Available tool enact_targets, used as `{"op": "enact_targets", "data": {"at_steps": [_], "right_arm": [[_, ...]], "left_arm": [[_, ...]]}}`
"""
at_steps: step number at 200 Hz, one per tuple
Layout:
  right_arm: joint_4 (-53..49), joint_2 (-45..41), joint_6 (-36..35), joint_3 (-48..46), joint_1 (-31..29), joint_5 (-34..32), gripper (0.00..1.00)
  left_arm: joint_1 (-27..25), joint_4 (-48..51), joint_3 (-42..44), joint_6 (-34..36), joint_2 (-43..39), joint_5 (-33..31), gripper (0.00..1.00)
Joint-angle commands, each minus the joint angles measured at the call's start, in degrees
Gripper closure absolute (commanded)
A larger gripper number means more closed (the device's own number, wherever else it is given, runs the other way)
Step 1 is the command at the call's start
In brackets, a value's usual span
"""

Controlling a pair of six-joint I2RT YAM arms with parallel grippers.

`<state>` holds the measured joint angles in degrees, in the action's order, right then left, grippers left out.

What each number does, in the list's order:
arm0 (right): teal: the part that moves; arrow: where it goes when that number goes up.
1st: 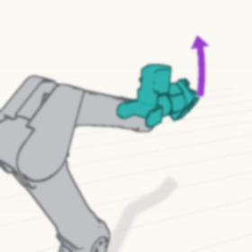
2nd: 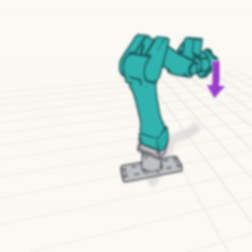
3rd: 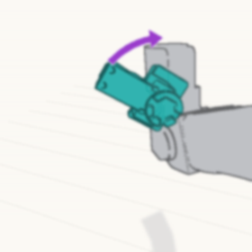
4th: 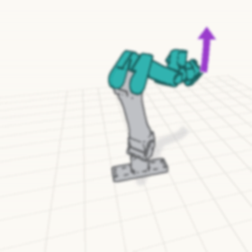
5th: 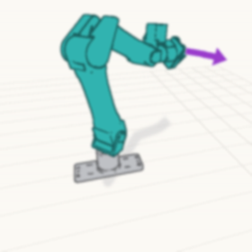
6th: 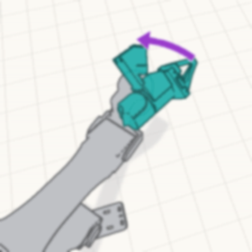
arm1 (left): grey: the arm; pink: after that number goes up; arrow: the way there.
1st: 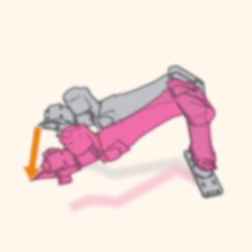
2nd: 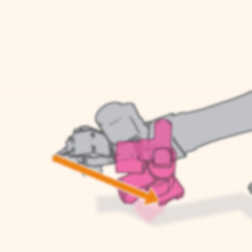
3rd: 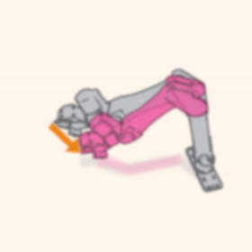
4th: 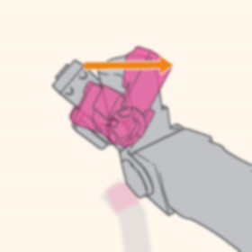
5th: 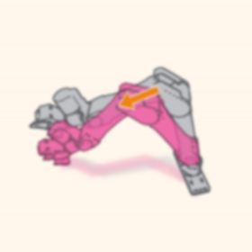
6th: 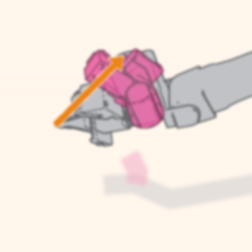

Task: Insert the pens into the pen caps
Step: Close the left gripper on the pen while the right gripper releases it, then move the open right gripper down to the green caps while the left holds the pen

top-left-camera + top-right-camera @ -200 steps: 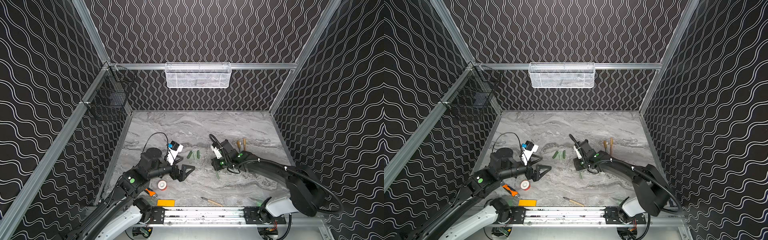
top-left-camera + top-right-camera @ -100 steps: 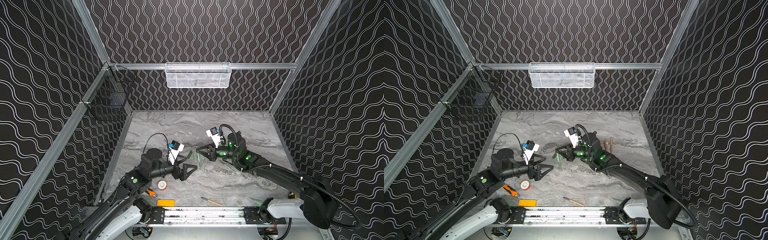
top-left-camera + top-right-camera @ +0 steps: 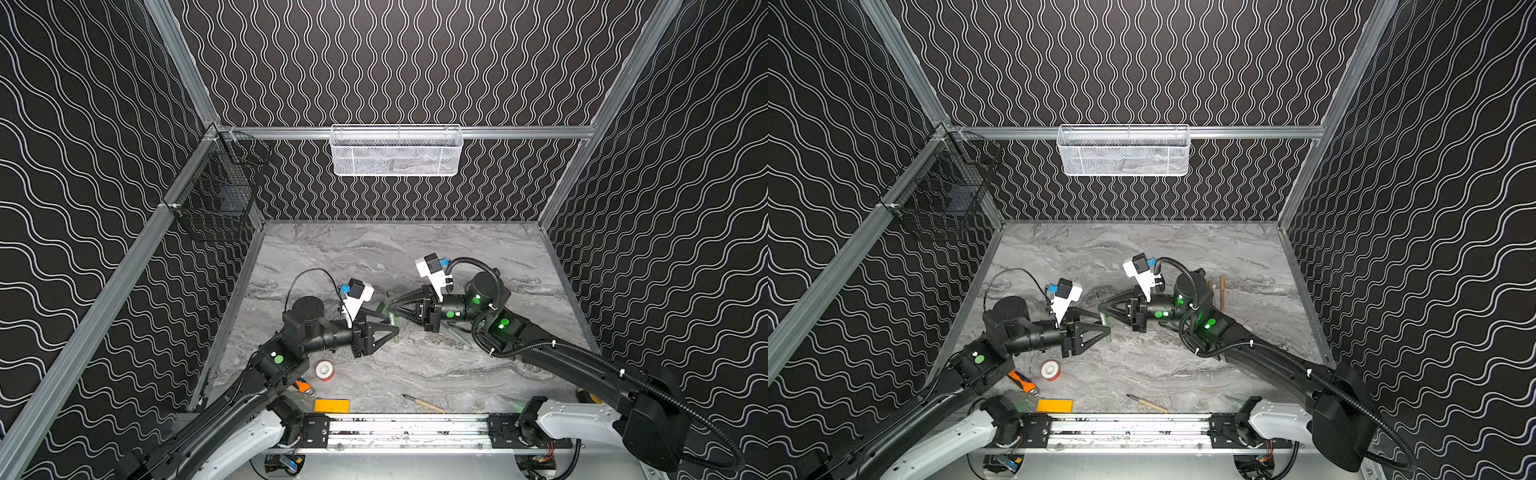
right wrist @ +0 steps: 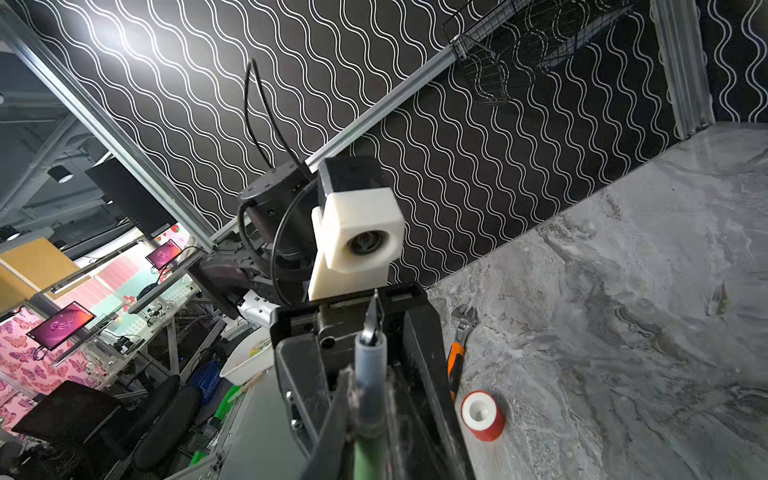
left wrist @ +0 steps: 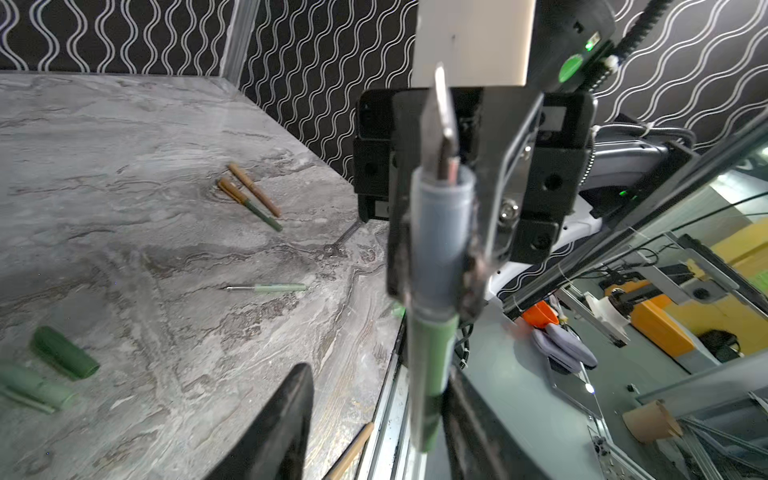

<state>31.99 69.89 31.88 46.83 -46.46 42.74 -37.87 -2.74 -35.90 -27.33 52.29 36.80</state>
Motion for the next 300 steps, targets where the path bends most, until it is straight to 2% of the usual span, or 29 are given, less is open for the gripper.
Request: {"op": "enact_targets", "data": {"at_steps": [1,35,50,82,97,112,135,173,232,264,300], "right_arm": [[4.28,-0.78,-0.36,-1.04,-0.57,0.45,0.87],[3.9,-1.15,-0.86,-1.43,-0.63,-1.51,0.87],[3.65,-0.93,-0.86,-1.38,-0.7,-1.68,0.87],[2.8,-0.19,-0.78,-1.17,-0.68,-2.85,0.85],[-0.22,0.07,-1.46,-0.37,-0.66,-4.17,0.77],[-5.27,0.28,-2.24,0.58,-0.44,-8.48,0.63],[-15.38,1.56,-4.12,3.06,0.36,-15.84,0.52],[-34.8,10.17,-7.66,11.41,0.67,-30.57,0.5],[-54.61,29.98,-12.49,26.27,0.67,-46.37,0.49],[-59.4,38.46,-13.77,31.04,0.75,-50.38,0.52],[-56.95,43.38,-13.69,31.38,1.75,-46.41,0.55]], "left_arm": [[0.14,-7.69,0.21,-2.51,0.27,1.68,0.59],[0.11,-6.38,-0.27,-1.37,-0.34,1.44,0.77],[0.1,-4.93,-0.7,-0.57,-0.44,0.77,0.9],[0.14,1.09,-2.27,1.28,-0.41,-2.57,0.97],[0.09,6.04,-3.4,2.25,-1.03,-6.76,0.98],[0.15,13.58,-5.59,4.68,-1.31,-12.23,0.98],[0.83,23.87,-8.84,7.34,-1.45,-20.44,1.0],[2.49,34.01,-11.72,10.28,-1.12,-27.62,1.0],[2.89,35.57,-10.98,12.41,-3.52,-27.65,1.0],[2.95,35.45,-10.43,12.69,-4.64,-26.89,1.0],[2.86,35.17,-10.25,12.84,-4.66,-26.28,1.0]]}}
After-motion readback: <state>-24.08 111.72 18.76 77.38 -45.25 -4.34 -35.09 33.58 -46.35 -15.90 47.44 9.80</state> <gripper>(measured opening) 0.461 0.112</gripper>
